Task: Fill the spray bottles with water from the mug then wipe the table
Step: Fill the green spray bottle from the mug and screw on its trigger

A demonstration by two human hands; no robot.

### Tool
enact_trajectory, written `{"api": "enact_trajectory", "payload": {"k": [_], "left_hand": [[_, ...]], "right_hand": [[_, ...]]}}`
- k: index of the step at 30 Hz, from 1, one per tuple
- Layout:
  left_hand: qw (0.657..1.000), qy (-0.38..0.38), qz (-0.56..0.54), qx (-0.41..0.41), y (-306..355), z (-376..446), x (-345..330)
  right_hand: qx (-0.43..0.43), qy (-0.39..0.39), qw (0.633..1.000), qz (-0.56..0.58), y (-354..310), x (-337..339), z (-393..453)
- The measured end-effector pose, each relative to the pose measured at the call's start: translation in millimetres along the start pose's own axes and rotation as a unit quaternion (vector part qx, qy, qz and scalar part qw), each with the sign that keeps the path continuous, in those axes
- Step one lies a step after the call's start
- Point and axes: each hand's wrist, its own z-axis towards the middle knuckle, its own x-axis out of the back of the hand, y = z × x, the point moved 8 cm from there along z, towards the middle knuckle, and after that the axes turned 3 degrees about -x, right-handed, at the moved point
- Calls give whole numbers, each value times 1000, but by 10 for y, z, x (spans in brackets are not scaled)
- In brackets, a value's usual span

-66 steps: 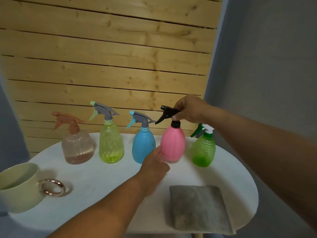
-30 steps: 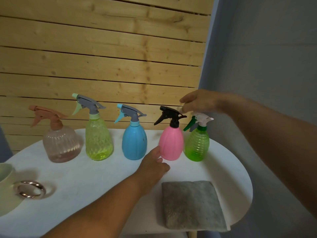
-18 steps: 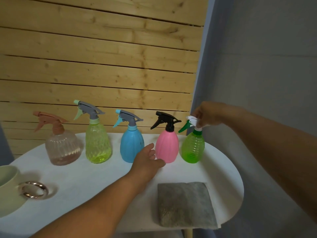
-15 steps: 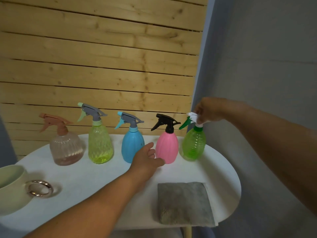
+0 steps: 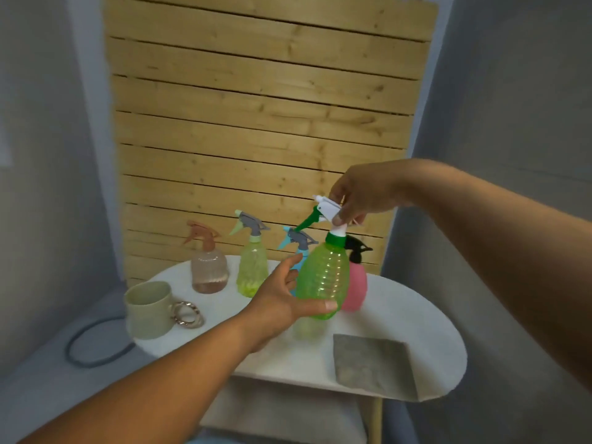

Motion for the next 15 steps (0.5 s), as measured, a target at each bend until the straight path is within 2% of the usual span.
{"api": "enact_trajectory", "payload": {"k": [6, 9, 15], "left_hand": [[997, 60, 42, -2, -157, -825, 680], [994, 91, 53, 20, -348, -1261, 971], [992, 60, 69, 89, -726, -1991, 1274]], "right_hand": [[81, -11, 995, 52, -867, -451, -154], [105, -31, 986, 124, -1200, -834, -236], [98, -80, 951, 282, -1511, -1685, -394]]}}
